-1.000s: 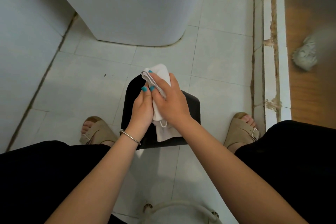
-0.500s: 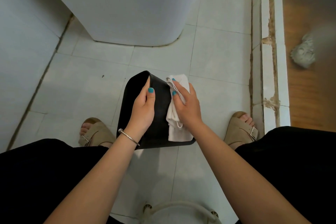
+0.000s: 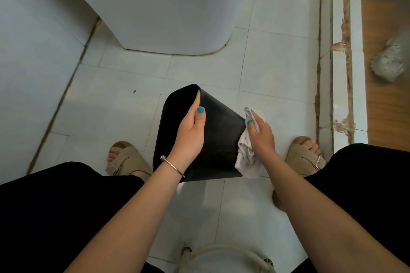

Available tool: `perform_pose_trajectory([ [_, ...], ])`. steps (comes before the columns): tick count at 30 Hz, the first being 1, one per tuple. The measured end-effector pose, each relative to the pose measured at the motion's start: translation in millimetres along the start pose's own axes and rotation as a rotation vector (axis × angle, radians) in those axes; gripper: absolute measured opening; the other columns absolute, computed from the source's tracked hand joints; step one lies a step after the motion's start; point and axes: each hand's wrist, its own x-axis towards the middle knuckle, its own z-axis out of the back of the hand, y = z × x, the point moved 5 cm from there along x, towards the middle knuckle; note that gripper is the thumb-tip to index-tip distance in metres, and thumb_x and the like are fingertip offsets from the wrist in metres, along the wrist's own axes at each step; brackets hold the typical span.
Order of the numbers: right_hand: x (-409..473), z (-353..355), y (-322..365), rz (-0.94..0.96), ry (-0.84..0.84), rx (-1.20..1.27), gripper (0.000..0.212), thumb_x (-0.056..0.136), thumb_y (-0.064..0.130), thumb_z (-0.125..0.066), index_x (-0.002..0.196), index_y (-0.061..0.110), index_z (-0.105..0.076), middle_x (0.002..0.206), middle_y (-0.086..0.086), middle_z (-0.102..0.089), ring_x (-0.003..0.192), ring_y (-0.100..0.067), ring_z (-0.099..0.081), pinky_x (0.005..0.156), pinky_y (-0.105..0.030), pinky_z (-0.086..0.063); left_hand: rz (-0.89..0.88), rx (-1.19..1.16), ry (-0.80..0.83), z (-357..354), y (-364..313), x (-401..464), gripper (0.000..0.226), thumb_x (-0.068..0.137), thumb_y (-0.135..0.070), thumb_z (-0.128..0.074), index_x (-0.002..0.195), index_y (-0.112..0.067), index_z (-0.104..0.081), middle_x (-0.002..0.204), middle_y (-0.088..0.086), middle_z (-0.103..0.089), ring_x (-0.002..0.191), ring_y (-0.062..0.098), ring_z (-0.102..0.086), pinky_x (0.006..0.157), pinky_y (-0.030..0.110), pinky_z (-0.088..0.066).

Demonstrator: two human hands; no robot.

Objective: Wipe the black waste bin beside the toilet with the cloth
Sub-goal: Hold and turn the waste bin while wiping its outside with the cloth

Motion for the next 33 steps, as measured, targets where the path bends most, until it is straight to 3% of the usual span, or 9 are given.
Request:
perform_pose_trajectory([
  [5, -6, -5, 13, -0.006, 0.024, -0.057, 0.042, 0.098, 0.041, -0.04, 0.14, 0.046, -0.042, 0.149, -0.008, -0.037, 0.132, -0.031, -0.042, 0.107, -0.045, -0.037, 0.02, -0.002, -0.034, 13, 7, 1, 0.048, 0.102, -0.04, -0.027, 0.149, -0.036, -0.018, 0.154, -0.017, -0.021, 0.126, -0.01, -0.019, 0.096, 0.004, -0.019],
  [9, -19, -11, 40, 0.12, 0.035, -0.087, 0.042, 0.097, 0.038, -0.042, 0.137, 0.049, -0.045, 0.147, -0.002, -0.037, 0.128, -0.027, -0.044, 0.103, -0.038, -0.037, 0.029, -0.049, -0.032, 7, 7, -1, 0.047, 0.102, -0.04, -0.024, 0.149, -0.035, -0.019, 0.147, -0.023, -0.025, 0.124, -0.013, -0.02, 0.085, -0.01, -0.017],
  [14, -51, -17, 81, 0.318, 0.039, -0.019, 0.043, 0.096, 0.034, -0.045, 0.136, 0.052, -0.044, 0.14, 0.004, -0.039, 0.119, -0.017, -0.047, 0.091, -0.027, -0.038, 0.019, -0.1, -0.024, 3, 2, 1, 0.049, 0.102, -0.04, -0.024, 0.15, -0.028, -0.021, 0.137, -0.026, -0.026, 0.12, -0.018, -0.022, 0.085, -0.011, -0.019],
  [16, -66, -20, 99, 0.394, 0.037, 0.021, 0.044, 0.094, 0.034, -0.045, 0.134, 0.053, -0.044, 0.135, 0.008, -0.04, 0.112, -0.01, -0.048, 0.082, -0.015, -0.036, 0.018, -0.097, -0.017, 1, -2, -1, 0.048, 0.103, -0.04, -0.024, 0.149, -0.027, -0.025, 0.135, -0.029, -0.029, 0.115, -0.024, -0.028, 0.084, -0.01, -0.022],
  [19, -86, -27, 125, 0.501, 0.048, 0.1, 0.047, 0.09, 0.036, -0.043, 0.132, 0.057, -0.041, 0.133, 0.01, -0.041, 0.103, -0.002, -0.049, 0.076, -0.005, -0.035, 0.058, -0.126, -0.035, -1, -3, -3, 0.043, 0.102, -0.045, -0.025, 0.131, -0.027, -0.05, 0.114, -0.024, -0.058, 0.092, -0.019, -0.055, 0.069, -0.001, -0.04],
  [22, -94, -30, 132, 0.543, 0.053, 0.141, 0.047, 0.091, 0.031, -0.043, 0.132, 0.055, -0.044, 0.133, 0.008, -0.042, 0.105, -0.006, -0.052, 0.078, -0.013, -0.044, 0.089, -0.131, -0.07, 1, -1, -2, 0.039, 0.101, -0.047, -0.025, 0.11, -0.029, -0.058, 0.092, -0.013, -0.066, 0.079, -0.01, -0.063, 0.06, 0.005, -0.044],
  [26, -90, -27, 124, 0.536, 0.053, 0.119, 0.046, 0.092, 0.031, -0.044, 0.132, 0.053, -0.045, 0.137, 0.006, -0.04, 0.108, -0.009, -0.052, 0.084, -0.025, -0.05, 0.088, -0.114, -0.068, -1, -2, -4, 0.042, 0.102, -0.045, -0.025, 0.123, -0.026, -0.055, 0.101, -0.014, -0.065, 0.089, -0.007, -0.062, 0.066, 0.004, -0.045],
  [30, -81, -30, 110, 0.535, 0.051, 0.056, 0.046, 0.092, 0.033, -0.04, 0.131, 0.057, -0.042, 0.142, 0.007, -0.035, 0.105, 0.0, -0.043, 0.079, -0.007, -0.038, 0.049, -0.092, -0.038, 2, -1, -2, 0.048, 0.101, -0.046, -0.021, 0.146, -0.033, -0.03, 0.136, -0.022, -0.039, 0.121, -0.008, -0.036, 0.079, -0.009, -0.028],
  [33, -68, -26, 88, 0.456, 0.026, 0.042, 0.046, 0.092, 0.033, -0.038, 0.132, 0.055, -0.044, 0.139, 0.009, -0.036, 0.102, 0.006, -0.039, 0.078, -0.011, -0.038, 0.049, -0.074, -0.037, 3, 1, 0, 0.049, 0.101, -0.045, -0.02, 0.149, -0.034, -0.022, 0.15, -0.016, -0.028, 0.124, -0.009, -0.023, 0.084, -0.008, -0.019],
])
